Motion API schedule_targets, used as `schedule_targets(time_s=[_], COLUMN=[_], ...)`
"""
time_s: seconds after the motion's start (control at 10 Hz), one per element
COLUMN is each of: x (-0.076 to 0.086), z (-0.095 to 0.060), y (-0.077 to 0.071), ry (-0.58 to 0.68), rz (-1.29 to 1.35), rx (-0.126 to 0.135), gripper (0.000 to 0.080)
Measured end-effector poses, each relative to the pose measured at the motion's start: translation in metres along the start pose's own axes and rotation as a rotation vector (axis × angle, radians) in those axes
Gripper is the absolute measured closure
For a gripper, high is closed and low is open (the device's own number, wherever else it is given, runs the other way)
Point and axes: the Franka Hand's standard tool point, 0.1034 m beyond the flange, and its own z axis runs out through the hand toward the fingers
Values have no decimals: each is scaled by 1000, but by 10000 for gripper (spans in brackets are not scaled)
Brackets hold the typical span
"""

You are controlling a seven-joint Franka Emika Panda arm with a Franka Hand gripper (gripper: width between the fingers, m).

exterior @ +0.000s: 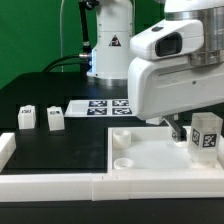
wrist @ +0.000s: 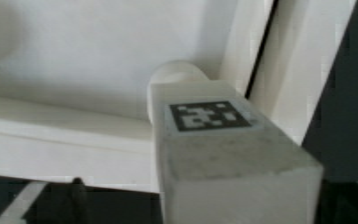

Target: Assemble one leg

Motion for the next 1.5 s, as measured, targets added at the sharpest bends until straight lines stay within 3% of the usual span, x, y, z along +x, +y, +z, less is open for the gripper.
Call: schedule_targets(time_s=[0.2, 0.3, 0.4, 0.7, 1.0, 1.5], x=[0, 0, 0, 0, -1, -3], z=[0, 0, 0, 0, 2, 4], y=[-1, 0, -1, -1, -8, -6], ry=[0, 0, 0, 0, -2, 14], rz=[0, 0, 9, 86, 530, 1222], rx=[0, 0, 1, 4, 10, -42], gripper=[409, 409, 511, 511, 511, 509])
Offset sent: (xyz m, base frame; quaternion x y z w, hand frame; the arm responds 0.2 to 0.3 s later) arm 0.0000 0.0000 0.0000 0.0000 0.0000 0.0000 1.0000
